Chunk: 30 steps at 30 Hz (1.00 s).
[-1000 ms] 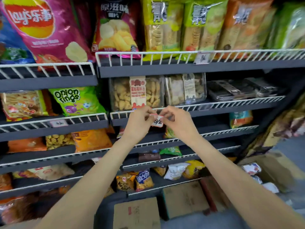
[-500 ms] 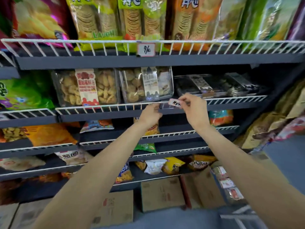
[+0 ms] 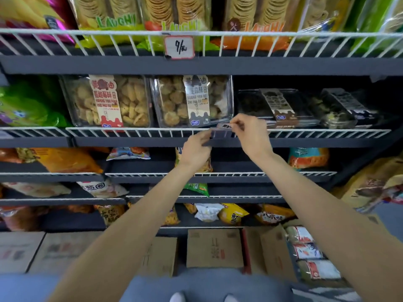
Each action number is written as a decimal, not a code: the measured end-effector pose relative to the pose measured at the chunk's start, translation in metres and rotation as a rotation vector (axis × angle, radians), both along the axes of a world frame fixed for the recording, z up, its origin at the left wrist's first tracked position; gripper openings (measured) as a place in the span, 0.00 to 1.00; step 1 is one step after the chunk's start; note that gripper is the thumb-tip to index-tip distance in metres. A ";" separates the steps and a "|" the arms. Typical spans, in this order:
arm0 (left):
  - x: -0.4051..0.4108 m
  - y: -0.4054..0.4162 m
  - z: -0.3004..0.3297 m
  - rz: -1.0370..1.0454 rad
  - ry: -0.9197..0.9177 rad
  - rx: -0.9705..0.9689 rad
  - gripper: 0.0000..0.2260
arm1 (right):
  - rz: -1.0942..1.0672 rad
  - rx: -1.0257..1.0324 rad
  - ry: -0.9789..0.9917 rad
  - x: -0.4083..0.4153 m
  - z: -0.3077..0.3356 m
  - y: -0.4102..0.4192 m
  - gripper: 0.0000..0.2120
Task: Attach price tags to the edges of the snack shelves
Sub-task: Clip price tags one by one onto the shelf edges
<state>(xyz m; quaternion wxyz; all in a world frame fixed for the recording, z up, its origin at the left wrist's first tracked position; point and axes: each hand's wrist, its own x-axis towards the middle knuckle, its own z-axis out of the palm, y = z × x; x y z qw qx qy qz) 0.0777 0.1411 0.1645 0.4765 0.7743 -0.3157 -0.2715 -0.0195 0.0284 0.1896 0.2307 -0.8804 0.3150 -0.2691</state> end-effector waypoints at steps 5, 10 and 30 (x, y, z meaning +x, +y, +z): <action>-0.010 -0.001 -0.002 0.053 0.065 -0.075 0.26 | 0.081 -0.007 -0.026 0.004 -0.003 -0.007 0.05; -0.011 -0.003 -0.008 0.101 0.106 -0.121 0.24 | 0.109 -0.009 -0.028 0.001 -0.006 -0.010 0.05; -0.038 -0.022 -0.021 0.240 0.002 -0.098 0.25 | 0.102 -0.037 -0.075 -0.009 -0.011 -0.017 0.05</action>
